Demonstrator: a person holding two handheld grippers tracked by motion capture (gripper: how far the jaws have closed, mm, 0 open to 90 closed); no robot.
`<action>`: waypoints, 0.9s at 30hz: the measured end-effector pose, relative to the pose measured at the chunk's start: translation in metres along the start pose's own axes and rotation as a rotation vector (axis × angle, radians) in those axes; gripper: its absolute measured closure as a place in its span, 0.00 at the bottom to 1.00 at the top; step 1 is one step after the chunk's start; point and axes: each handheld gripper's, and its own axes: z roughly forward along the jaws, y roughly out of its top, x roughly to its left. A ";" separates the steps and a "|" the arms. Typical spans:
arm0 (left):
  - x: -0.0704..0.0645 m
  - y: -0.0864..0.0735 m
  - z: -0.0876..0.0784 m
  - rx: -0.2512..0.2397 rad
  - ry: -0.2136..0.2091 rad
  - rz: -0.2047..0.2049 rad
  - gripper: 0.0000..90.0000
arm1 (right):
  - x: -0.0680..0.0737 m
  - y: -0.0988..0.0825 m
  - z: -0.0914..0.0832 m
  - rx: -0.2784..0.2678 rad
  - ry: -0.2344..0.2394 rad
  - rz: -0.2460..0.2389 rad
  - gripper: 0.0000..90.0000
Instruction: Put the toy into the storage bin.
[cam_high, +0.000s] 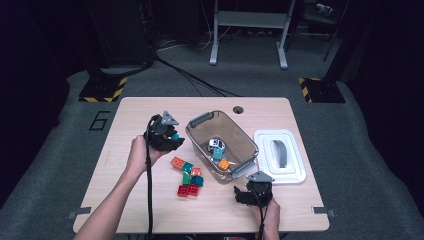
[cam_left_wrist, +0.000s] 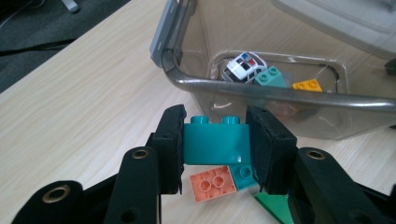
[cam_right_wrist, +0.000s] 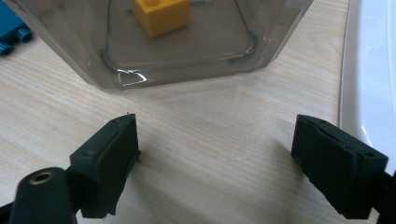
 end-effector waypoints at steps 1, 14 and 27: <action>0.000 0.003 -0.001 0.002 -0.002 0.003 0.66 | 0.000 0.000 0.000 0.002 0.001 0.000 0.16; -0.007 0.028 0.003 -0.023 -0.006 0.029 0.66 | 0.000 0.000 0.000 0.000 -0.001 0.000 0.16; -0.023 0.044 0.029 -0.018 -0.053 0.061 0.66 | 0.000 0.000 0.000 0.000 -0.001 -0.001 0.16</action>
